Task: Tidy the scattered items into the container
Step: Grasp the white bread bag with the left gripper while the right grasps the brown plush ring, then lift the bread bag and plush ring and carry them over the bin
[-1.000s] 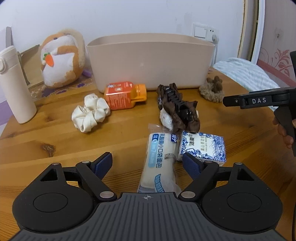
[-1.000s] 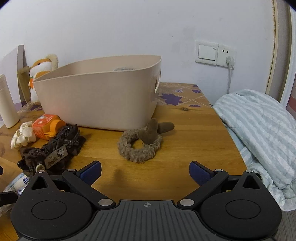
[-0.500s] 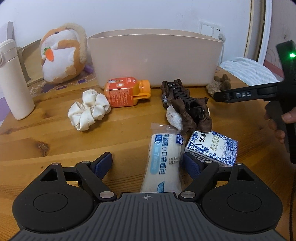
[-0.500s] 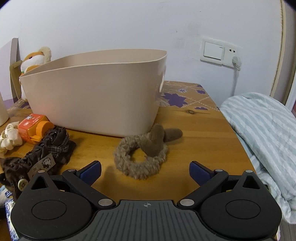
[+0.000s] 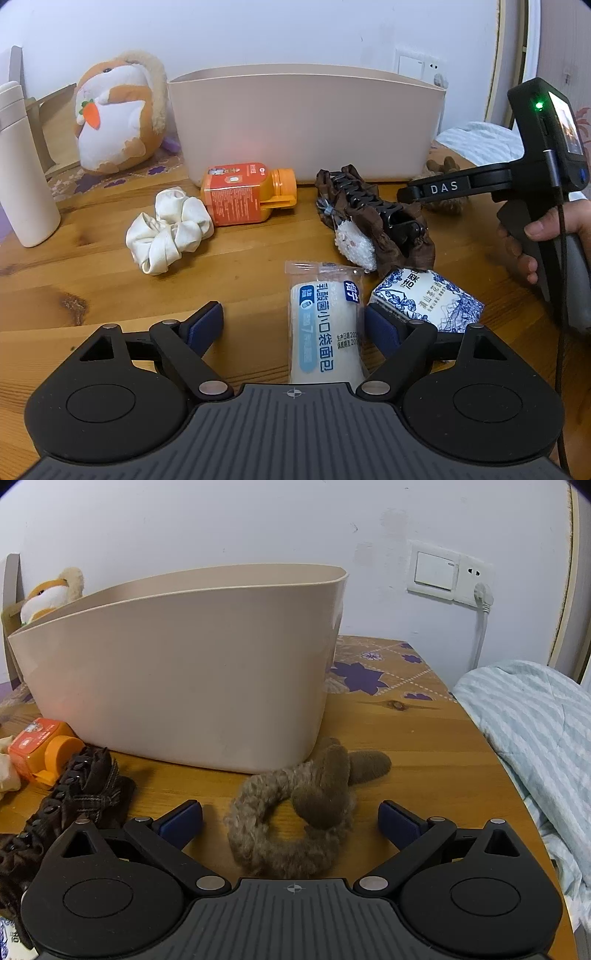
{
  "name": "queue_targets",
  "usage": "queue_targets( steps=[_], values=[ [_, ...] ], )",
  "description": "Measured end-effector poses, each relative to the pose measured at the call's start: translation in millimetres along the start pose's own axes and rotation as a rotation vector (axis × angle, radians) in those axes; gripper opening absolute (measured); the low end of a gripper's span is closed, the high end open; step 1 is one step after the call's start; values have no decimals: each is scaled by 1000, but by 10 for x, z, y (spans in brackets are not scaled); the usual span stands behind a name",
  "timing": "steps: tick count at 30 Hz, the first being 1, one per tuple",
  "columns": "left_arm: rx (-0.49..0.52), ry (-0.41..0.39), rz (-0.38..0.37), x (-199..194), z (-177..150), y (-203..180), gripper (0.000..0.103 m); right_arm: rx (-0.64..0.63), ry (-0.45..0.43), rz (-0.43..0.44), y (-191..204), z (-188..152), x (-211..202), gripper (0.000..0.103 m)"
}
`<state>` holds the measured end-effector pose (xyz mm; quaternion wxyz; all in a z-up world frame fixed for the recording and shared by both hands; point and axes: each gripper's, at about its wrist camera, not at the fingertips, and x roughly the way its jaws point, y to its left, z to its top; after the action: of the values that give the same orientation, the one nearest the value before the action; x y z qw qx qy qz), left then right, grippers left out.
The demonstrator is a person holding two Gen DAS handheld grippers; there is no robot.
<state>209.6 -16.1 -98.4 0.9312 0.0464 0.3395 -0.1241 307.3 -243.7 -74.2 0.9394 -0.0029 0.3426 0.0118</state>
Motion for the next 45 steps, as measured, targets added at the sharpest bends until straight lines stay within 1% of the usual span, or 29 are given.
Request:
queue_targets(
  steps=[3,5,7,9,11,12,16,18,20,21,23,24,25,26,29,32,40,45],
  values=[
    [-2,-5,4,-2,-4,-1,83,6,2,-3,5,20,24,103],
    [-3,-10,5,-9,-8,-4,80,11,0,-9,6,26,30,99],
    [-3,-16,3,-21,-11,-7,73,17,-4,-9,-1,29,24,96],
    [-1,-21,0,-31,-15,-12,68,22,-6,-12,-10,32,16,95],
    [4,-25,-5,-42,-19,-21,63,23,-9,-14,-20,37,9,90],
    [6,-26,-9,-50,-20,-30,59,23,-12,-15,-24,37,2,89],
    [11,-34,-22,-81,-41,-54,42,33,-26,-29,-45,26,-45,73],
    [4,-35,-23,-90,-46,-50,40,39,-32,-35,-62,17,-61,67],
    [-7,-36,-24,-100,-48,-36,38,46,-38,-45,-84,14,-74,56],
    [-13,-36,-25,-106,-50,-27,38,50,-40,-49,-94,12,-78,53],
    [-25,-37,-23,-121,-58,-15,37,60,-45,-61,-118,6,-93,41],
    [-30,-37,-21,-129,-63,-12,37,65,-46,-66,-133,4,-99,37],
    [-34,-38,-19,-137,-68,-9,36,68,-46,-70,-148,0,-108,30],
    [-38,-38,-18,-146,-72,-7,36,72,-47,-71,-165,-5,-117,26],
    [-48,-39,-16,-167,-88,-2,36,79,-47,-68,-201,-15,-145,22],
    [-59,-40,-20,-192,-105,5,36,92,-44,-66,-218,-34,-192,20],
    [-95,-50,-17,-291,-144,68,35,154,-48,-38,-293,-138,-360,18],
    [-117,-62,-16,-348,-134,101,35,175,-71,-19,-334,-164,-498,18]
  ],
)
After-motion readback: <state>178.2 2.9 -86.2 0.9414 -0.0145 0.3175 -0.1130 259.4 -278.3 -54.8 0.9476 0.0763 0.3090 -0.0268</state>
